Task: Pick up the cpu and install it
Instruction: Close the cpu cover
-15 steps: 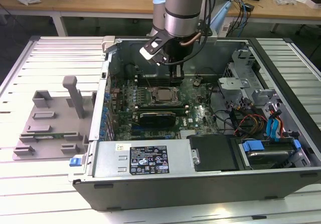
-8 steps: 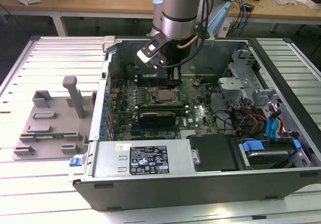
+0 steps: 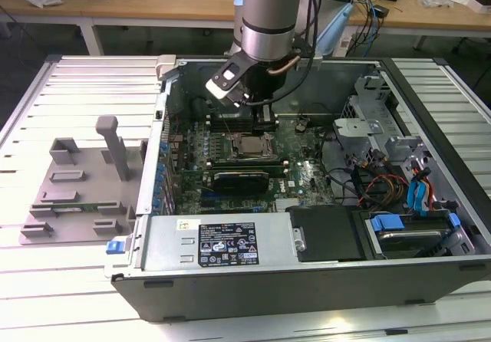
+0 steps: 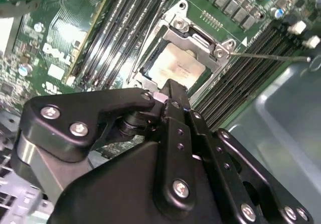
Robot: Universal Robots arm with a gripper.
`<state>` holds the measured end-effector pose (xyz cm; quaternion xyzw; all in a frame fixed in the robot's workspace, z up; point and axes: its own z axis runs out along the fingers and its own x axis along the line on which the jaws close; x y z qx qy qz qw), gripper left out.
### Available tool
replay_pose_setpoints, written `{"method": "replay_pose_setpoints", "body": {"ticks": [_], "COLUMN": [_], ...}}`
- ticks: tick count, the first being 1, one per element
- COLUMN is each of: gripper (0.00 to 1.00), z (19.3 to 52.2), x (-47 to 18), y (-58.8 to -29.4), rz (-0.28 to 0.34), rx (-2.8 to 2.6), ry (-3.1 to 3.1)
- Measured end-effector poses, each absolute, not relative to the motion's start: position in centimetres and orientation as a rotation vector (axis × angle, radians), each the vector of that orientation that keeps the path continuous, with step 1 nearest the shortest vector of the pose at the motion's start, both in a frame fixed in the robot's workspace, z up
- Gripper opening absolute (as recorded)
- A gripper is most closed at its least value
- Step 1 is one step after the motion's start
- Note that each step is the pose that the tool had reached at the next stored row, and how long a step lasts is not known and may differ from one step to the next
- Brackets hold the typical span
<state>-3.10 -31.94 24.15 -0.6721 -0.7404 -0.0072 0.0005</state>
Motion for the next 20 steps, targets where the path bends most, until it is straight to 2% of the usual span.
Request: {"method": "replay_pose_setpoints", "body": {"ticks": [20], "gripper": [0.11], "z": [24.11], "x": [-3.10], "y": [-31.93], "rz": [-0.015], "rx": [-1.144], "ry": [-2.924]}}
